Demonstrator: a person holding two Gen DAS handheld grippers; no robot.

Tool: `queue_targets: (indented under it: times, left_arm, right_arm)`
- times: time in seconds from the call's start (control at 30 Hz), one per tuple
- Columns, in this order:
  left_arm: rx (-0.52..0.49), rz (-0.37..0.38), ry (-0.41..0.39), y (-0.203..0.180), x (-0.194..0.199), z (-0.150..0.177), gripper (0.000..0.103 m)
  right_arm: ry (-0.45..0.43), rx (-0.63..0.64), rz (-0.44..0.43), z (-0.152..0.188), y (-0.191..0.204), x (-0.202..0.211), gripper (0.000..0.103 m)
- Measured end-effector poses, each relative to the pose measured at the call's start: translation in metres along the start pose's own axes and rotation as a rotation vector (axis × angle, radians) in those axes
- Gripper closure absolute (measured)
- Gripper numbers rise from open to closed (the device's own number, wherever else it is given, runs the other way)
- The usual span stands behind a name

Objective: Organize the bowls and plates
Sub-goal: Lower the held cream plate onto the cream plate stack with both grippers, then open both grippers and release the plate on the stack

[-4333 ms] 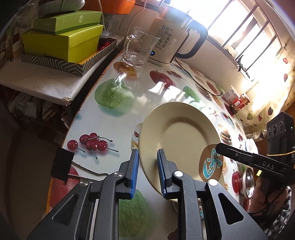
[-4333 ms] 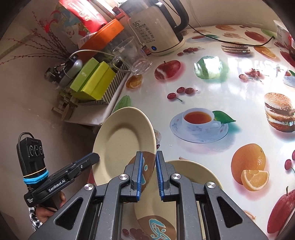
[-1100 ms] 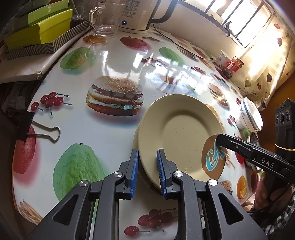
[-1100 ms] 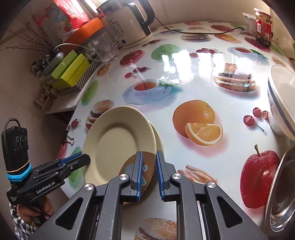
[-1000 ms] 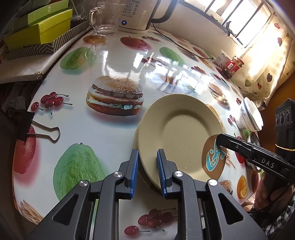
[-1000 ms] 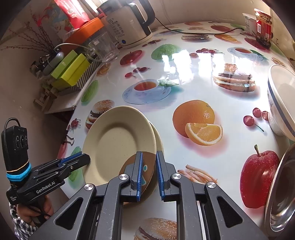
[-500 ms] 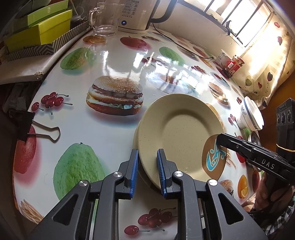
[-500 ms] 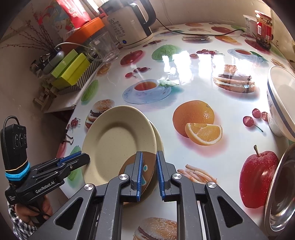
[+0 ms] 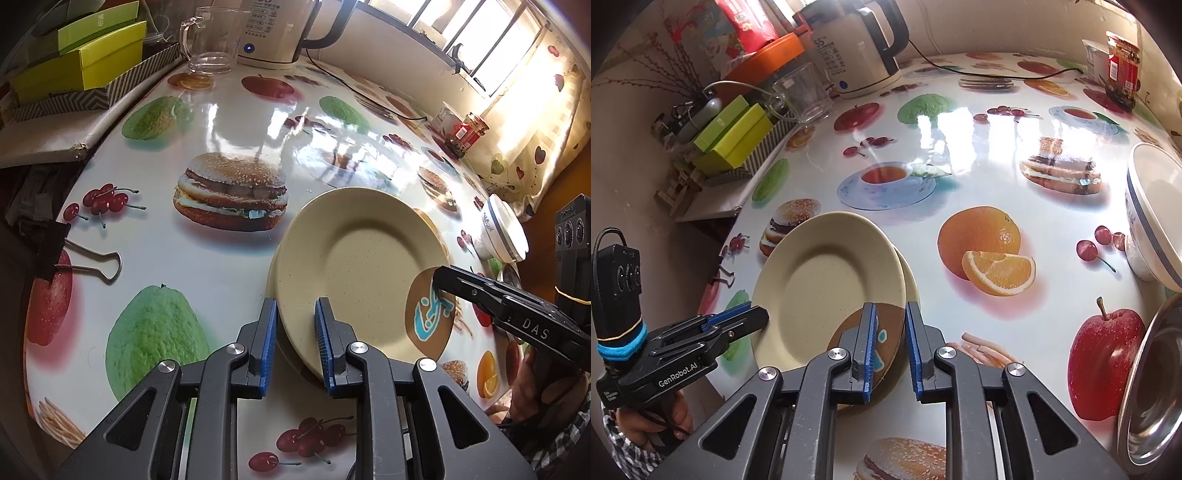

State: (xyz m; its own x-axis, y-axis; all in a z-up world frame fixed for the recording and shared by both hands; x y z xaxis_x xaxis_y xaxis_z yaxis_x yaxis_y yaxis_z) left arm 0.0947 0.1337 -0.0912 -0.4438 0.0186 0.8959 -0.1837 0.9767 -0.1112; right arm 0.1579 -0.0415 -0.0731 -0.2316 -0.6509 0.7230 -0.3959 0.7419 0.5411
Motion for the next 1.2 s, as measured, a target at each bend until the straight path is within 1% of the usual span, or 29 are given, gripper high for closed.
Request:
queue_targets:
  times: [0.5, 0.6, 0.77, 0.83, 0.87, 0.97, 1.03, 1.1, 1.2]
  left_arm:
    - [-0.017, -0.013, -0.003, -0.0014, 0.0009, 0.0007, 0.081]
    - [-0.039, -0.044, -0.014, -0.0032, 0.0010, 0.0005, 0.081]
    - [-0.036, -0.041, -0.012, -0.0032, 0.0006, -0.0002, 0.081]
    - [-0.034, -0.044, -0.012, -0.0027, 0.0012, -0.0002, 0.079]
    - [-0.035, -0.049, -0.012, -0.0025, 0.0011, -0.0001, 0.077]
    - [-0.032, -0.048, -0.009, -0.0016, 0.0009, -0.0002, 0.076]
    - [-0.029, -0.048, -0.008, -0.0010, 0.0008, 0.0004, 0.075]
    - [-0.029, -0.052, -0.008, -0.0008, 0.0014, 0.0004, 0.074]
    - [-0.033, -0.057, -0.005, -0.0007, 0.0015, 0.0005, 0.073]
  right_arm:
    - [-0.004, 0.023, 0.023, -0.0009, 0.0021, -0.0009, 0.086]
    - [-0.004, 0.024, 0.024, -0.0006, 0.0022, -0.0010, 0.086]
    - [-0.010, 0.033, 0.037, -0.0019, 0.0014, -0.0001, 0.085]
    - [-0.009, 0.037, 0.044, -0.0039, 0.0000, 0.0005, 0.085]
    - [-0.009, 0.038, 0.046, -0.0044, -0.0001, 0.0005, 0.085]
    - [-0.013, 0.043, 0.052, -0.0059, -0.0010, 0.0012, 0.085]
    - [-0.013, 0.058, 0.064, -0.0055, 0.0007, 0.0007, 0.084]
    - [-0.011, 0.058, 0.068, -0.0023, 0.0032, -0.0008, 0.076]
    - [-0.012, 0.058, 0.069, -0.0032, 0.0016, -0.0007, 0.073]
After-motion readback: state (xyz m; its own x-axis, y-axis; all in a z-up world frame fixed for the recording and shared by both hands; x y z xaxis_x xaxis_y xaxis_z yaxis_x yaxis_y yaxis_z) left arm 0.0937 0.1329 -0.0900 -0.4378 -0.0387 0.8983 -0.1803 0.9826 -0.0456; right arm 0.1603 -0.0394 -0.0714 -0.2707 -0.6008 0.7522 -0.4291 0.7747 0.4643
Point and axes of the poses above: each gripper's, at about its wrist camera, not at the fingertips, and x roughly against the way its jaws point, y to its left, z to its underside, the point moved 5 cm from there along -x, roughly the way its jaws point, and after that the axes turned 13 degrees about -z, right-handed, at the moved point
